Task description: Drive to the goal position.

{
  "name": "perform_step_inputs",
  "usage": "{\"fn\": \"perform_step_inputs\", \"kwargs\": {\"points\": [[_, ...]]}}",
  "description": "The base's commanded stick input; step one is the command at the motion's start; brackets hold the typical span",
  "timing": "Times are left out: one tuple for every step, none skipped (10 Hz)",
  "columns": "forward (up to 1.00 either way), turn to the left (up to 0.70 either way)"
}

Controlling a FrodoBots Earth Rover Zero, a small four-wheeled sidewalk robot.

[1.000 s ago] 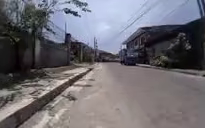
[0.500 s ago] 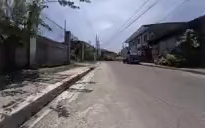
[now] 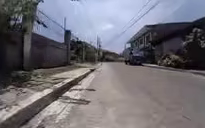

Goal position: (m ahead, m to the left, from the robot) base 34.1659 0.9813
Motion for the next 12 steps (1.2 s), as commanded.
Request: {"fn": "perform_step_inputs", "kwargs": {"points": [[1.0, 0.0], [1.0, 0.0], [1.0, 0.0], [1.0, 0.0], [1.0, 0.0], [1.0, 0.0], [1.0, 0.0], [1.0, 0.0], [1.0, -0.22], [1.0, -0.4], [1.0, -0.4], [1.0, -0.4]]}}
